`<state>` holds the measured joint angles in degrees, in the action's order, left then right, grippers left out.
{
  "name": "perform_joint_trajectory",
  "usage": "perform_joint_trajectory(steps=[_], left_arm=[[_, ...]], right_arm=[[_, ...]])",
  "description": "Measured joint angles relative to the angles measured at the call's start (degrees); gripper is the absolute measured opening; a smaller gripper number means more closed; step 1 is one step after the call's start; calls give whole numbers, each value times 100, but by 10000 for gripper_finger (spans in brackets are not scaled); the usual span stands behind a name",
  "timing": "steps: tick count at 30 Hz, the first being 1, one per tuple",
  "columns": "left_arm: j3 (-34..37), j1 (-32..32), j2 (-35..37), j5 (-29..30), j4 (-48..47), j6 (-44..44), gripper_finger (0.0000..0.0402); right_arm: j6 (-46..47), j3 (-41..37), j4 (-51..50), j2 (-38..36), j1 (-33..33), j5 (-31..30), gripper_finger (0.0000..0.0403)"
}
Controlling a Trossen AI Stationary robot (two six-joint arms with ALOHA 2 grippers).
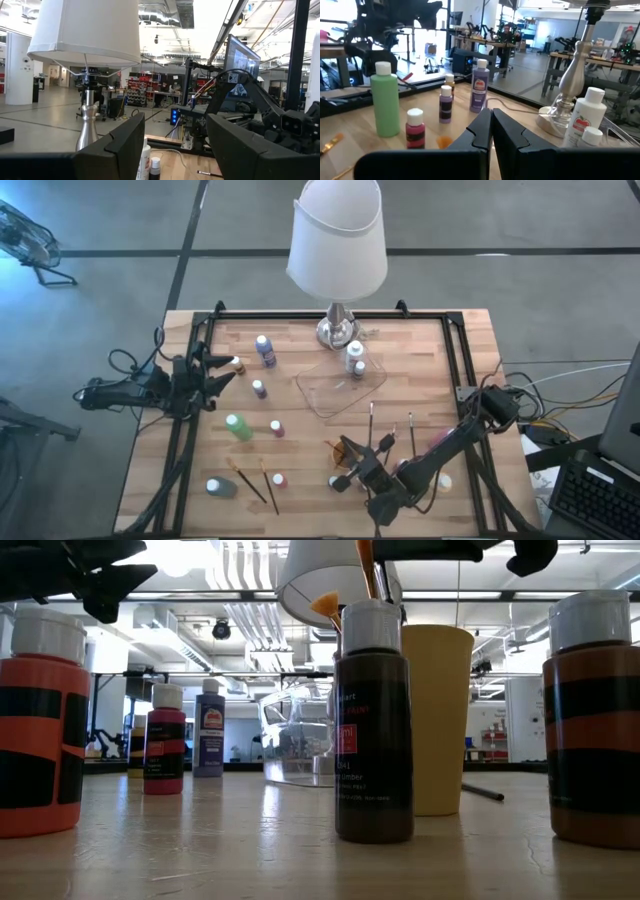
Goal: Pick & Place Paint Supplies
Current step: Put the black paint brush into the yellow cup
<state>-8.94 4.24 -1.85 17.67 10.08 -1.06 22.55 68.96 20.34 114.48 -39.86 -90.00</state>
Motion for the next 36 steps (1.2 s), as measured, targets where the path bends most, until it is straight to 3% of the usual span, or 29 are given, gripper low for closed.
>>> perform_joint_trajectory(steps=[16, 36], left_arm=[[0, 0, 0, 1, -2, 1, 218], [0, -1, 0, 2, -3, 2, 218]], right_arm=[[647, -295, -17, 11, 0, 211, 8], [721, -389, -41, 12, 2, 650, 8]])
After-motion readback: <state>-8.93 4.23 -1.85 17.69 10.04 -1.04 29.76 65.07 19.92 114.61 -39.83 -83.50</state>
